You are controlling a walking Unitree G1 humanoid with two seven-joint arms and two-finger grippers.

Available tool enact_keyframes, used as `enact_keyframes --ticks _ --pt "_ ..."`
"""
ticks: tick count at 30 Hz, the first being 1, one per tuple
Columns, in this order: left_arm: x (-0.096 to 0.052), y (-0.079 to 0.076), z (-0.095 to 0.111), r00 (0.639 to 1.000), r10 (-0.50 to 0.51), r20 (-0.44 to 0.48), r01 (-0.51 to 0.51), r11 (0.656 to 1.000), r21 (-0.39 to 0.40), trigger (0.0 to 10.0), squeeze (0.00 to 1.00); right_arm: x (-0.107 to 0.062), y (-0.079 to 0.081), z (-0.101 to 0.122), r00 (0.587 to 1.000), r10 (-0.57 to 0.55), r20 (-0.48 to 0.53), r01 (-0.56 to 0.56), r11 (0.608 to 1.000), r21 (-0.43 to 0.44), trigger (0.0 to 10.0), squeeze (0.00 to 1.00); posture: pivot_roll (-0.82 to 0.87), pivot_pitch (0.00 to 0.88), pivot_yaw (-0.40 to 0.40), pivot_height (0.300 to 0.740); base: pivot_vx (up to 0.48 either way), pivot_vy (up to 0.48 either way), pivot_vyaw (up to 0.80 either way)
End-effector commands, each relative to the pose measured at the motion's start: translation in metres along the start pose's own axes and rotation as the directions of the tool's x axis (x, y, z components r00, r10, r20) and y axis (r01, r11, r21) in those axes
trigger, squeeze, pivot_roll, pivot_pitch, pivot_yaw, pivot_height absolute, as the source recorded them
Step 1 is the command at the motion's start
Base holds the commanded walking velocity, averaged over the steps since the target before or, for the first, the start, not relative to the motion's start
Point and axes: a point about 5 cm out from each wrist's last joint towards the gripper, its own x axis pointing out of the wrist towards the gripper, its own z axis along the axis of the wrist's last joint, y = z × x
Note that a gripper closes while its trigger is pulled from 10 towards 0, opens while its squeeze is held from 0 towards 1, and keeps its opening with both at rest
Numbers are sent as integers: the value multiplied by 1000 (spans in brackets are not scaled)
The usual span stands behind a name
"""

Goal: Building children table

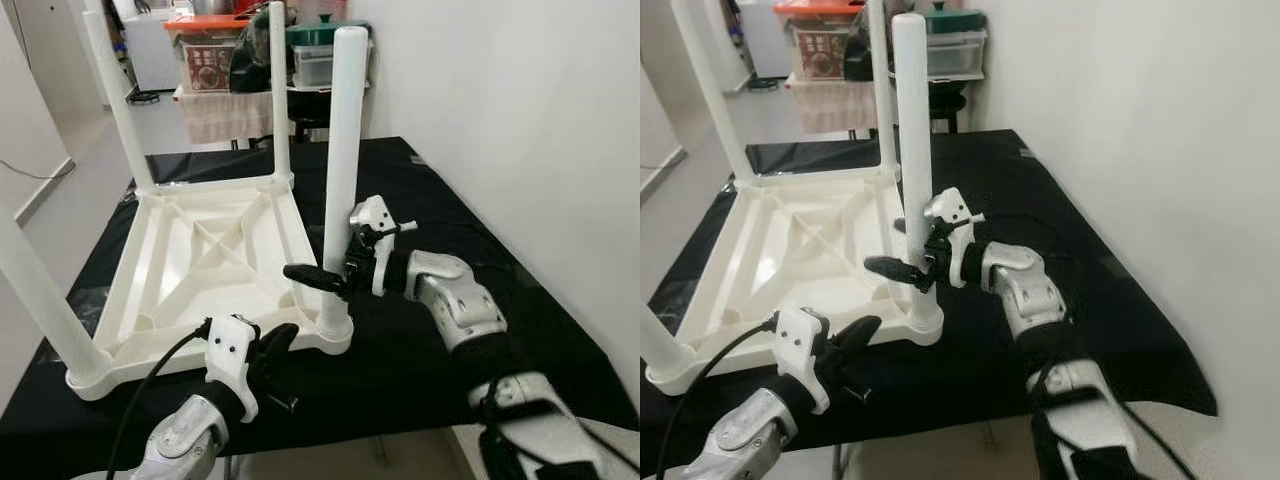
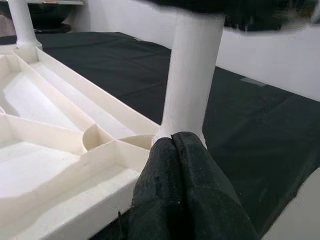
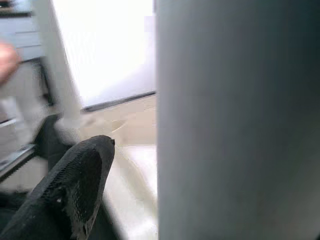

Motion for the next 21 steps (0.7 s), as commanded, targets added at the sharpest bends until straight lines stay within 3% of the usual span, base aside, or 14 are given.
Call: enact_keyframes --ticks 1,3,4,12,17,19,20,21 --pt "0 0 -4 1000 11 -19 -11 1000 0 10000 0 2 -2 7 999 44 9 -43 999 -17 10000 0 17 0 -58 740 0 0 0" --pt "0 0 -4 1000 13 -18 -13 1000 0 10000 0 2 -3 9 998 56 10 -56 998 -7 9490 0 18 0 -60 740 0 0 0" --pt "1 0 -4 1000 14 -17 -14 1000 -1 10000 0 1 -5 9 997 74 13 -74 997 6 0 0 19 0 -62 740 0 0 0" --pt "0 -3 -3 1000 15 -14 -16 1000 -5 10000 0 -8 -6 -2 995 97 12 -97 995 26 0 0 12 0 -65 740 0 0 0" --pt "0 -2 -3 1000 15 -12 -15 1000 -10 10000 0 -17 -8 -15 1000 1 10 -1 1000 15 0 0 5 0 -63 740 0 0 0" --pt "-1 0 -3 1000 16 -13 -16 1000 -11 10000 0 -22 1 -30 993 -118 16 117 992 49 0 0 -13 0 -49 740 0 0 0" --pt "-1 0 -3 1000 16 -13 -16 1000 -11 10000 0 -22 1 -30 993 -118 16 117 992 49 0 0 -13 0 -49 740 0 0 0" --pt "-2 1 -4 1000 13 -16 -13 1000 -10 10000 0 -19 6 -42 966 -255 -36 256 965 49 0 0 -11 0 -56 740 0 0 0"
